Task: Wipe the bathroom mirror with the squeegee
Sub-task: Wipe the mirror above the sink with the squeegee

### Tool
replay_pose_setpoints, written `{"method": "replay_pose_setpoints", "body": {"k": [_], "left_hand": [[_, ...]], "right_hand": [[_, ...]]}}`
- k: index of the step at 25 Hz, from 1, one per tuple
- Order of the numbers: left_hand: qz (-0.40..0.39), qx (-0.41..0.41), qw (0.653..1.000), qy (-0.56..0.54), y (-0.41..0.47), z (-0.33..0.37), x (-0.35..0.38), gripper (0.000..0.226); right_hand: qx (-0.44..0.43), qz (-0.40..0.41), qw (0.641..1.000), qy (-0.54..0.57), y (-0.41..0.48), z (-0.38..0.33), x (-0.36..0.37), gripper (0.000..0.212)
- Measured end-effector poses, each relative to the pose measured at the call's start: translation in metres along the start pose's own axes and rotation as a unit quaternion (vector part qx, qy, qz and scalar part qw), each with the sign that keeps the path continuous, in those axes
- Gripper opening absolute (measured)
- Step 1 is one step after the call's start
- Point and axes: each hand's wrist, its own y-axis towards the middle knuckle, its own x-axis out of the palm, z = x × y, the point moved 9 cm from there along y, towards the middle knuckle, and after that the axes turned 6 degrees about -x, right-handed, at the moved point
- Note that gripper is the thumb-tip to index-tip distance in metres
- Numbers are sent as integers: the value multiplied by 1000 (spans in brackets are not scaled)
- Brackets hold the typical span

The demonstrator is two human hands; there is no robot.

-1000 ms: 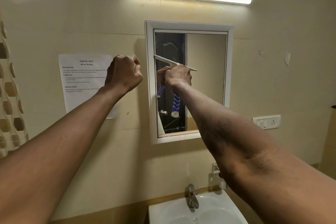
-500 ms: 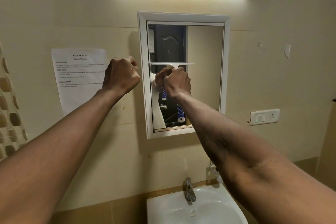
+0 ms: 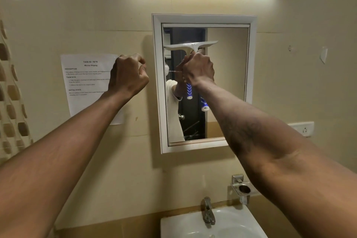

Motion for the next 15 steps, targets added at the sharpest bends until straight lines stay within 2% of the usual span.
{"method": "replay_pose_setpoints", "body": {"k": [9, 15], "left_hand": [[-25, -6, 1000, -13, -23, 4, 27, 22], [-42, -11, 999, -23, -36, 6, 35, 23]], "right_hand": [[-27, 5, 1000, 13, -50, 25, 22, 34], [31, -15, 999, 12, -81, 43, 37, 33]]}}
